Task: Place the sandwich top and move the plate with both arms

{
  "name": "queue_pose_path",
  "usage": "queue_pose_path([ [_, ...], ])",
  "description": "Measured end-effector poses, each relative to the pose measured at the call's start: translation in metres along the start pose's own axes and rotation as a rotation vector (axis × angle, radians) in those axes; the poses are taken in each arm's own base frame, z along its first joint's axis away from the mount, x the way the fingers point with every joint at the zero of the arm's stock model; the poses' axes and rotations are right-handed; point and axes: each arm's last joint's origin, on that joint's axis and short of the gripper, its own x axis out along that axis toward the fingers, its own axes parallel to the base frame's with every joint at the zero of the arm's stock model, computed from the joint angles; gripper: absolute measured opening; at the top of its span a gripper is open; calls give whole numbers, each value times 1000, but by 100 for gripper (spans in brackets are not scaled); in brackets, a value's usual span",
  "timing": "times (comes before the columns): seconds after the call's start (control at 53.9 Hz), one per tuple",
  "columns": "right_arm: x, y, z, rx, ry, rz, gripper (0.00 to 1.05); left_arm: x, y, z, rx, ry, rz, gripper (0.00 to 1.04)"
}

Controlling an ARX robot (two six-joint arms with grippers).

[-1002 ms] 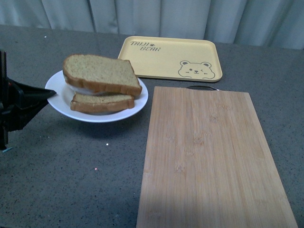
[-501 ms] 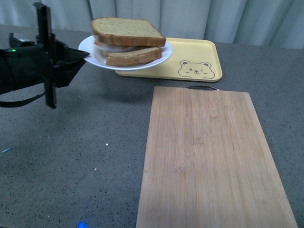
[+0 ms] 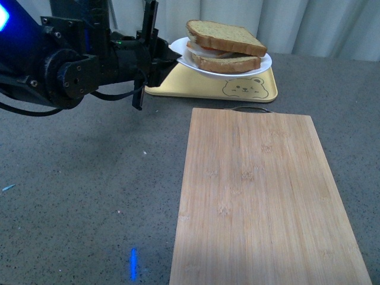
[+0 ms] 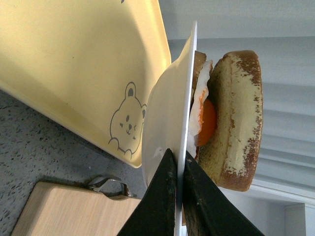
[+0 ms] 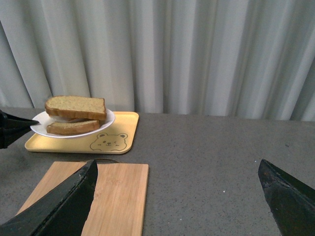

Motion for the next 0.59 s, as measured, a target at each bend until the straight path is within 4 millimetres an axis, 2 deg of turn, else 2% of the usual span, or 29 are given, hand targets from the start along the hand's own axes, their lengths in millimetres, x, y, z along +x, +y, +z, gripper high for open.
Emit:
queue_pose_path([
  [0.223,0,0,0,0,0,0,95,23,7,4,-17,14,58,4],
  [0.594,0,0,0,0,0,0,95,35,22,11,-25,-1,143,4],
])
